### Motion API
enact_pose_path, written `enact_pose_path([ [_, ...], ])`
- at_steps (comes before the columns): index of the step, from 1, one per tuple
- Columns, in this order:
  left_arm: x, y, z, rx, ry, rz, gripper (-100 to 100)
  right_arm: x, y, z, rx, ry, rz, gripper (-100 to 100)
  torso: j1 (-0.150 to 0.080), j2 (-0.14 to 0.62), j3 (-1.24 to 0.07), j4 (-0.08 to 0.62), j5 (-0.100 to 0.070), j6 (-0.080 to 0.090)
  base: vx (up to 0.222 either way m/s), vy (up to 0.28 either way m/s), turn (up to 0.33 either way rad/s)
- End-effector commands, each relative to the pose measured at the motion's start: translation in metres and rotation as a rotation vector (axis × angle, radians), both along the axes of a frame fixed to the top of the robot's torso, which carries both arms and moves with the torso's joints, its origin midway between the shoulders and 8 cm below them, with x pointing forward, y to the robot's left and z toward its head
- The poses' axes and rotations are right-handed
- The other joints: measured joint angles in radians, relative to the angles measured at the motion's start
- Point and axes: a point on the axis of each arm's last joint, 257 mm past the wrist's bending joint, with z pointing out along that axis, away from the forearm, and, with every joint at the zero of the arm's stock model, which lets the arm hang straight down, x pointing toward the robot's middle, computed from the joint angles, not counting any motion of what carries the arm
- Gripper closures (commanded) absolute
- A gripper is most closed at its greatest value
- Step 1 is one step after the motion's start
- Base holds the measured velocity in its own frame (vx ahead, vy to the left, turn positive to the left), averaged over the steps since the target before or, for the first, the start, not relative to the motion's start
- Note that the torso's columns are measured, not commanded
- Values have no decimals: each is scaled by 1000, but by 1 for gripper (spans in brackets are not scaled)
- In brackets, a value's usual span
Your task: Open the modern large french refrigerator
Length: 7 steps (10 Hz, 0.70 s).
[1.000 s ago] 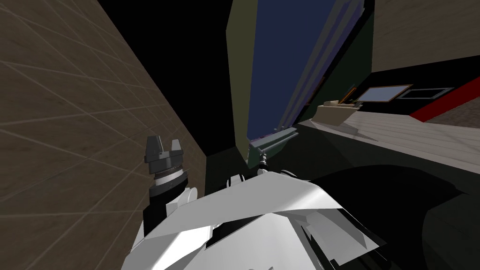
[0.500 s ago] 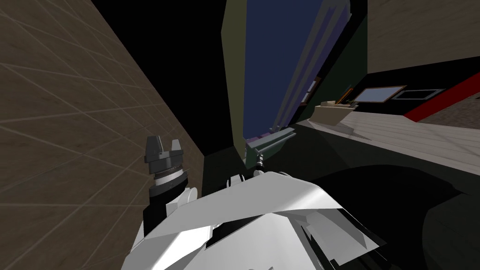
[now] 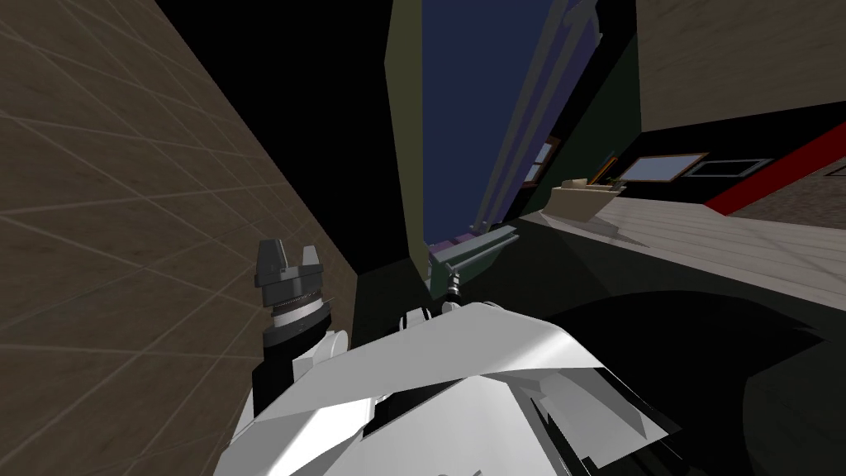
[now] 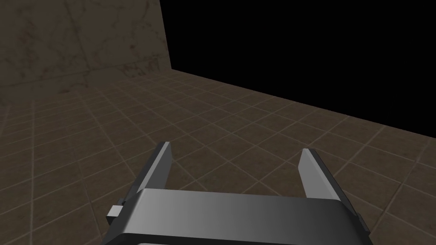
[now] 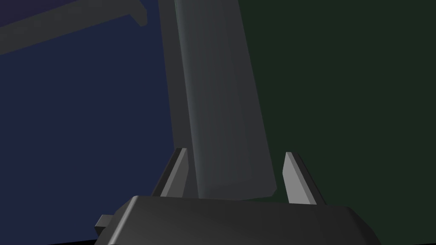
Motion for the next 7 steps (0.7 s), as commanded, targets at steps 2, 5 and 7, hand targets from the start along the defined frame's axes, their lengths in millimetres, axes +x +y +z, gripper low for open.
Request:
enact_pose_path([
  [2, 0, 0, 0, 0, 0, 0, 0, -3, 28, -2, 14, 14, 7, 100, -1, -2, -2, 1, 1, 0, -32, -45, -32],
  [5, 0, 0, 0, 0, 0, 0, 0, -11, 33, 1, 16, -2, -6, 100, 2, 2, 1, 4, 3, 1, -39, -77, 48],
  [7, 0, 0, 0, 0, 0, 0, 0, -30, 31, -5, 24, 6, -24, 100, 5, 3, 1, 4, 2, -2, -3, -45, 137],
])
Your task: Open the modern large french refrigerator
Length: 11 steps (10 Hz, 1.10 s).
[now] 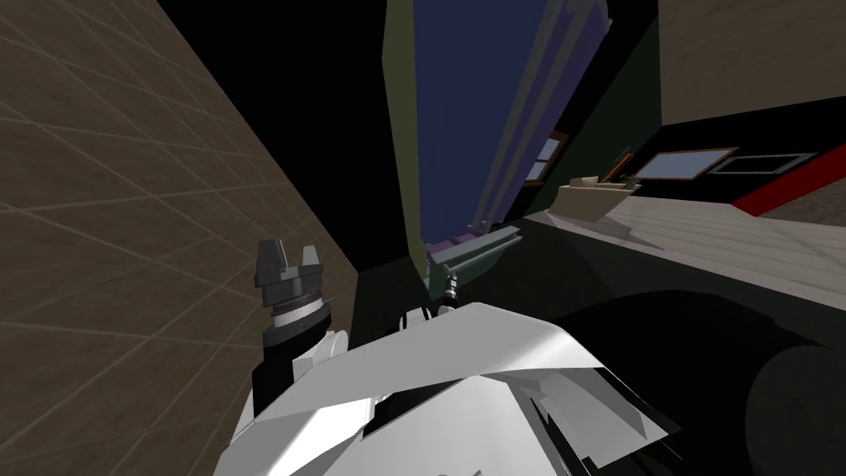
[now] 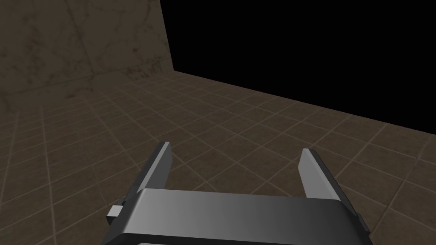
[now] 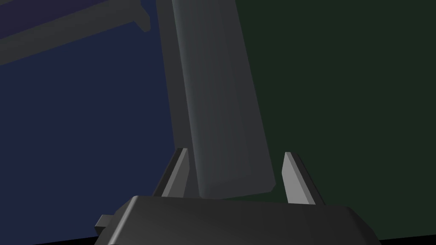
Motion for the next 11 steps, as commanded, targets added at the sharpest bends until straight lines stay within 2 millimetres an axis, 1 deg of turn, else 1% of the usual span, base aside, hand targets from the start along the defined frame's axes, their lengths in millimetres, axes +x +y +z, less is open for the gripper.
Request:
enact_pose_path([
  [1, 0, 0, 0, 0, 0, 0, 0, -26, 4, -9, 21, 9, -21, 100, 0, 0, 0, -2, -1, 1, -4, -28, 129],
  [2, 0, 0, 0, 0, 0, 0, 0, -33, 2, -14, 21, 22, -26, 100, -1, -1, 0, -2, -2, -1, -5, -23, 68],
  [3, 0, 0, 0, 0, 0, 0, 0, -41, 1, -11, 25, 9, -39, 100, -1, -2, 0, -4, -3, -1, -10, -25, 158],
  [4, 0, 0, 0, 0, 0, 0, 0, -49, 0, -16, 25, 23, -45, 100, -1, -3, -1, -4, -4, -3, -12, -21, 74],
  [5, 0, 0, 0, 0, 0, 0, 0, -54, -2, -12, 19, 13, -55, 100, -2, -4, -1, -4, -4, -1, -13, -14, 125],
  [6, 0, 0, 0, 0, 0, 0, 0, -63, -2, -15, 28, 19, -63, 100, -3, -4, -1, -3, -3, 0, -6, -14, 82],
  [7, 0, 0, 0, 0, 0, 0, 0, -70, -4, -9, 29, 3, -79, 100, -3, -2, 0, -3, -2, 1, -11, -13, 160],
  [8, 0, 0, 0, 0, 0, 0, 0, -83, -7, -17, 28, 26, -87, 100, -3, 0, 0, 1, 1, 2, -6, -16, 72],
  [9, 0, 0, 0, 0, 0, 0, 0, -94, -9, -12, 26, 16, -106, 100, -1, 3, 2, 3, 3, 3, -3, -21, 126],
  [10, 0, 0, 0, 0, 0, 0, 0, -100, -11, -15, 26, 26, -110, 100, -1, 4, 2, 4, 4, 3, -4, -24, 81],
  [11, 0, 0, 0, 0, 0, 0, 0, -110, -14, -13, 15, 25, -126, 100, 0, 5, 3, 4, 4, 3, -10, -27, 128],
])
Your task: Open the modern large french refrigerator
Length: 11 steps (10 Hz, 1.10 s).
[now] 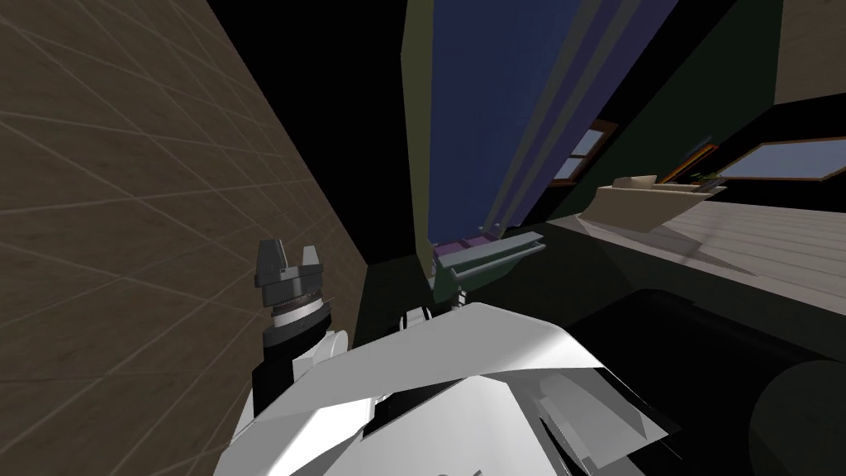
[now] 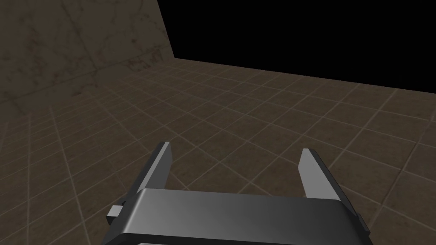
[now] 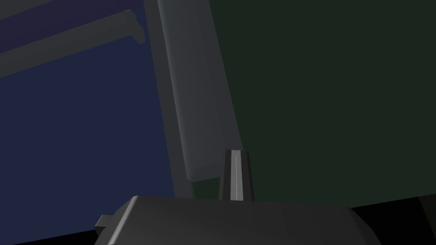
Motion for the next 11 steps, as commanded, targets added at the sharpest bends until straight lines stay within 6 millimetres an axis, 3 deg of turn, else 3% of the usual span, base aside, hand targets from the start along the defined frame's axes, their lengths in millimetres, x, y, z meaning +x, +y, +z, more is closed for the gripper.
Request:
enact_pose_path([
  [1, 0, 0, 0, 0, 0, 0, 0, -21, -7, 3, -5, 4, -29, 100, 0, 0, 0, 0, 0, 0, -9, -23, 73],
  [5, 0, 0, 0, 0, 0, 0, 0, -55, -17, 11, -21, 5, -79, 100, 0, -1, -1, 0, 0, 0, -10, -20, 108],
  [6, 0, 0, 0, 0, 0, 0, 0, -49, -15, 10, -19, 2, -73, 100, 0, -1, -1, 0, 0, 0, -4, -8, 2],
  [7, 0, 0, 0, 0, 0, 0, 0, -51, -26, 12, -46, 1, -61, -100, 0, -1, -1, 0, 0, 0, -3, -11, 29],
  [11, 0, 0, 0, 0, 0, 0, 0, -52, -42, 14, -101, -25, 2, -100, -2, -1, -1, 0, -1, 0, -2, -56, 90],
])
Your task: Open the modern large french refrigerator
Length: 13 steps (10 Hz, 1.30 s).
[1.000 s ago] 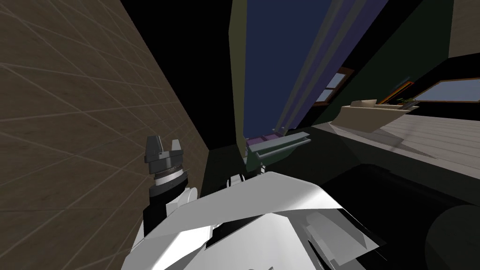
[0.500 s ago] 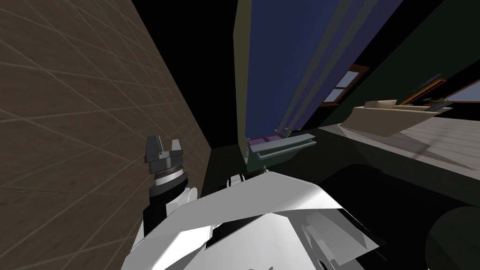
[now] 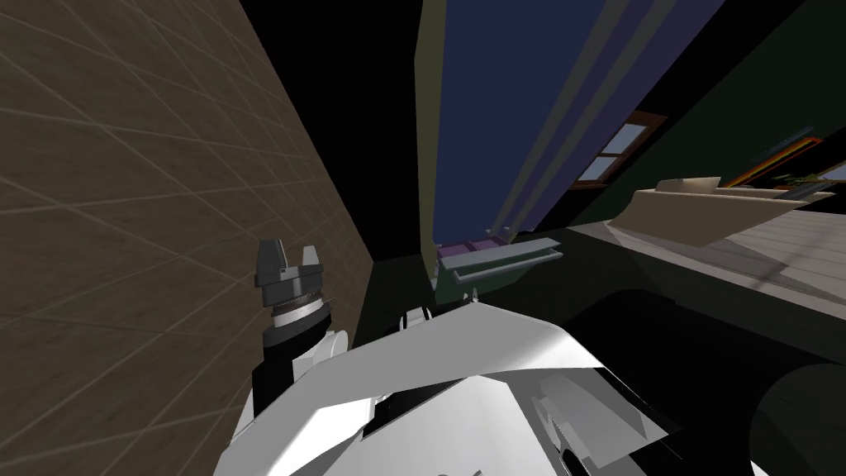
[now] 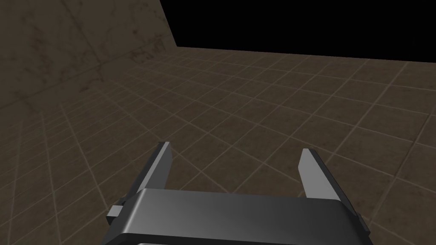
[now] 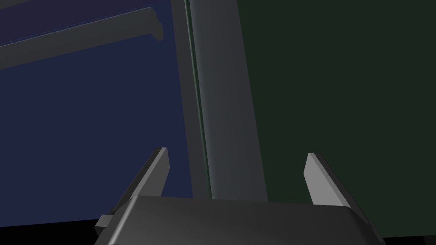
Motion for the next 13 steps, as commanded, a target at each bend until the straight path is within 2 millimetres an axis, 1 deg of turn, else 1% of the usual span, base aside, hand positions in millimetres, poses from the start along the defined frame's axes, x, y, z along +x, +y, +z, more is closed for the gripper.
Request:
enact_pose_path([
  [1, 0, 0, 0, 0, 0, 0, 0, -1, -2, 1, -15, -20, 37, -100, 0, 0, 0, 0, 0, 0, -9, -79, 72],
  [3, 0, 0, 0, 0, 0, 0, 0, -1, 0, 1, -20, -37, 68, -100, 3, 1, 0, 0, 1, 0, -13, -60, 82],
  [13, 0, 0, 0, 0, 0, 0, 0, -1, 7, 0, -23, -89, 187, -100, 2, 0, 0, 0, 1, 0, -11, -56, 75],
])
